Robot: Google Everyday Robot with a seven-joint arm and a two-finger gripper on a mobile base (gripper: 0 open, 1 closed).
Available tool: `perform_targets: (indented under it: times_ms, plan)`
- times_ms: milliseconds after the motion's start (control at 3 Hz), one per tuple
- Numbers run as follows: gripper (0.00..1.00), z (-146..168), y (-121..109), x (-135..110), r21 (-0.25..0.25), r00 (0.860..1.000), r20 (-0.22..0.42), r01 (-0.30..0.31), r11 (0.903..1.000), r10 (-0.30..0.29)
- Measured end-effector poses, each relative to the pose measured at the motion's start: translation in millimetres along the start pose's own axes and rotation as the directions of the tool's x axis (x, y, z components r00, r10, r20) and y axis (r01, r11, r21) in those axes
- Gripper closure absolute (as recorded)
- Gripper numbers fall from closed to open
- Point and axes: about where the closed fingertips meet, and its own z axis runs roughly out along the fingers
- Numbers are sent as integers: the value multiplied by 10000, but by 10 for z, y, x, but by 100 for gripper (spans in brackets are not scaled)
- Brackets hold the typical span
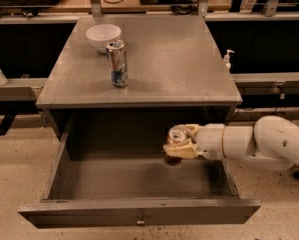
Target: Pick orange can from top drawer and place on counter
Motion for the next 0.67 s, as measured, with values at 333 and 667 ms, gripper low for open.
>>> perform_targets:
  times_ms: [333,667]
  plan:
    - [100,-461,-310,-452,-214,9980,544,340,9992,-328]
    - [100,-753,-650,-679,-720,9982,256,568,9958,-551]
